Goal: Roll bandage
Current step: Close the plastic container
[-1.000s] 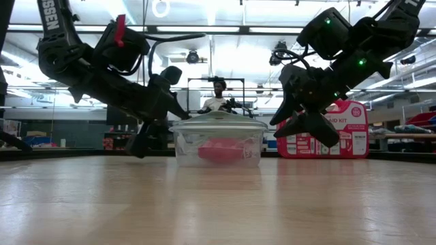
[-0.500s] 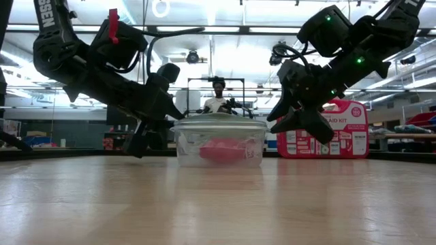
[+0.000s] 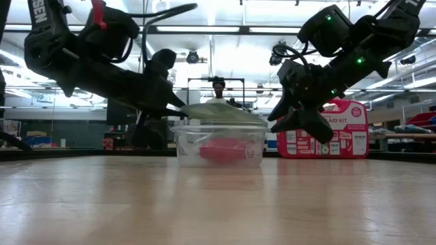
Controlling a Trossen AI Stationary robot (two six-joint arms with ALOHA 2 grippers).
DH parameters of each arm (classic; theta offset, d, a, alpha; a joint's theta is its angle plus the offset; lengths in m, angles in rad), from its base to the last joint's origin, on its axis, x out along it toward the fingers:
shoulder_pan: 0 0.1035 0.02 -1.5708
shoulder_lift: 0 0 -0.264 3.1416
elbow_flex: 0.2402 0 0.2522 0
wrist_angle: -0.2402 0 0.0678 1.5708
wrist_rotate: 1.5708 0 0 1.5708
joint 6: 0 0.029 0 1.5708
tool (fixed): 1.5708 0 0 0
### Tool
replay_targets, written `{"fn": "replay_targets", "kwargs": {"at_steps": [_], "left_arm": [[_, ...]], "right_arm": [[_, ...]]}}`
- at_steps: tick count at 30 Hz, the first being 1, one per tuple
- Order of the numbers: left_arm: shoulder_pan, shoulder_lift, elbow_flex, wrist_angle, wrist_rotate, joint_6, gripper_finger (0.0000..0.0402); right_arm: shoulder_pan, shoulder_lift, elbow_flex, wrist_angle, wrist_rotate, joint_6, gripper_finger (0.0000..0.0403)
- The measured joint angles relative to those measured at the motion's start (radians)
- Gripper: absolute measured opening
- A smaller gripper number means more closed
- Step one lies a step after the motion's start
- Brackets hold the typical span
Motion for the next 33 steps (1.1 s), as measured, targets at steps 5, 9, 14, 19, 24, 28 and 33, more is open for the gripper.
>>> {"fn": "replay_targets", "kwargs": {"at_steps": [5, 9, 14, 19, 24, 28, 33], "left_arm": [[-0.052, -0.001, 0.000, 0.016, -0.040, 0.023, 0.0047], [-0.108, -0.001, 0.000, 0.017, -0.091, 0.015, 0.0047], [-0.171, -0.001, 0.000, 0.029, -0.111, -0.092, 0.0046], [-0.198, -0.001, 0.000, -0.006, -0.105, -0.145, 0.0046], [-0.198, -0.001, 0.000, -0.113, -0.105, -0.217, 0.0046], [-0.197, -0.001, 0.000, -0.154, -0.100, -0.244, 0.0046], [-0.197, -0.001, 0.000, -0.156, -0.068, -0.236, 0.0046]], "right_arm": [[0.020, 0.000, 0.000, -0.009, 0.066, 0.002, 0.0164], [0.054, 0.000, 0.000, -0.010, 0.104, 0.027, 0.0163], [0.116, 0.000, 0.000, -0.009, 0.152, 0.027, 0.0162], [0.183, 0.000, 0.008, 0.009, 0.156, 0.028, 0.0162], [0.231, 0.000, 0.045, 0.007, 0.240, 0.039, 0.0162], [0.261, 0.000, 0.069, 0.006, 0.270, 0.039, 0.0162], [0.280, 0.000, 0.095, -0.010, 0.269, 0.069, 0.0162]]}}
